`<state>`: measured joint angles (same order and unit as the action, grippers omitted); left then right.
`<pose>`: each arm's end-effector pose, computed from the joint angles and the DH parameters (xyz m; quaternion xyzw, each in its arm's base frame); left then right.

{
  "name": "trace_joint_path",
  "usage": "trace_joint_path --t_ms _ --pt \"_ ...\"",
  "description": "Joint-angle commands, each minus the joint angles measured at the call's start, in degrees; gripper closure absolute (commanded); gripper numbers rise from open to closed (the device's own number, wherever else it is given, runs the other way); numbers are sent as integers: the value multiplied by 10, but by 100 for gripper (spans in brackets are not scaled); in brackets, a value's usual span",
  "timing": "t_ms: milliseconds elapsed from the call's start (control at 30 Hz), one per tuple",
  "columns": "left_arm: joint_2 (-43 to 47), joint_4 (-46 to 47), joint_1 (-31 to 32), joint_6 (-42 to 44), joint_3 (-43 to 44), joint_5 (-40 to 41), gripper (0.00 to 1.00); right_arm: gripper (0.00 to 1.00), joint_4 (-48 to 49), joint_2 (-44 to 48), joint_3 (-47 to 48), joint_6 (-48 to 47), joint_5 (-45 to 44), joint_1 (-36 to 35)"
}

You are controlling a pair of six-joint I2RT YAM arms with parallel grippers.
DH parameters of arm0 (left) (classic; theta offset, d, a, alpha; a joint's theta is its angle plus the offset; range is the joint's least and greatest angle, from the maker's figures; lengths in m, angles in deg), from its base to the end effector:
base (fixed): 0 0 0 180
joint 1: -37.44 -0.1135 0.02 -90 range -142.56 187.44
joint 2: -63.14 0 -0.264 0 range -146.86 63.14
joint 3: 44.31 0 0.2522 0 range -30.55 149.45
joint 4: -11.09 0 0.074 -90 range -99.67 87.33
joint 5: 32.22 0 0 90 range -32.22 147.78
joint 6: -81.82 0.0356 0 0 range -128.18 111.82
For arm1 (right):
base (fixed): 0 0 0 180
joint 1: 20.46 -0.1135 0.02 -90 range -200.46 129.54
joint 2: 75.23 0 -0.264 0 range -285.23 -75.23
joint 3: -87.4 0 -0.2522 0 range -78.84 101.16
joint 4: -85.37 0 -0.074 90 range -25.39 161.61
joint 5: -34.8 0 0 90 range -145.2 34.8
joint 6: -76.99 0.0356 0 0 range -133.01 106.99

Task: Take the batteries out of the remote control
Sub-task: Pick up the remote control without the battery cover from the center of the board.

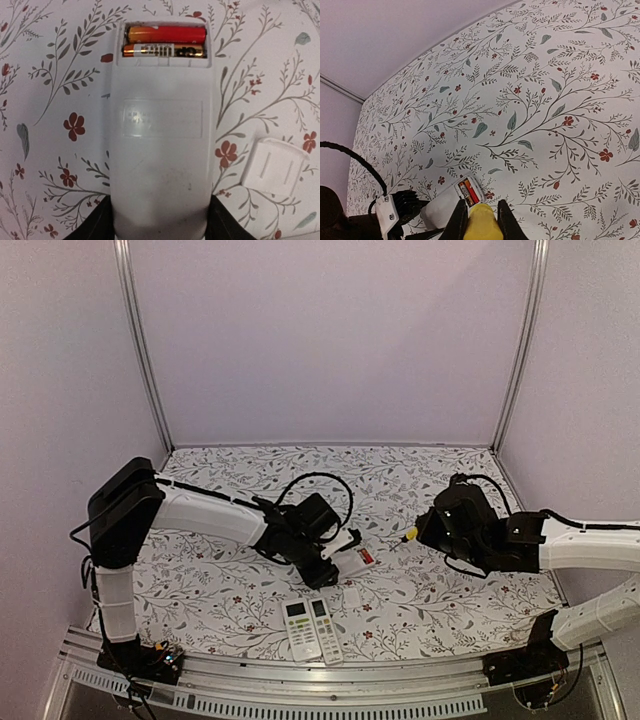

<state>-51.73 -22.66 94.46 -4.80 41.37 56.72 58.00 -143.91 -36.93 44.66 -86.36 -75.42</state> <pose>0.2178 -0.3368 0.1324 0.4909 0.8392 -0.1136 0.2047 0.1582 0.1936 0.2350 0.1333 0.8714 0.2011 0.4270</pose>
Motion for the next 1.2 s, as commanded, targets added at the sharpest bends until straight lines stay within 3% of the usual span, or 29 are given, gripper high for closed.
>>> trace_joint_path --t_ms 0,633,967,1033,1167 --pt "33 -21 11 -8 2 -16 68 100 26 18 -2 1 -20 10" --pt "112 -10 -39 -15 10 -127 73 100 10 81 -9 -43 2 49" --pt "157 24 -12 17 -50 -92 73 100 53 82 -13 -121 117 74" --pt "152 26 -4 19 -55 -78 74 100 72 79 -23 -119 140 64" --pt "146 35 5 22 -68 -67 74 100 87 83 -31 -104 107 7"
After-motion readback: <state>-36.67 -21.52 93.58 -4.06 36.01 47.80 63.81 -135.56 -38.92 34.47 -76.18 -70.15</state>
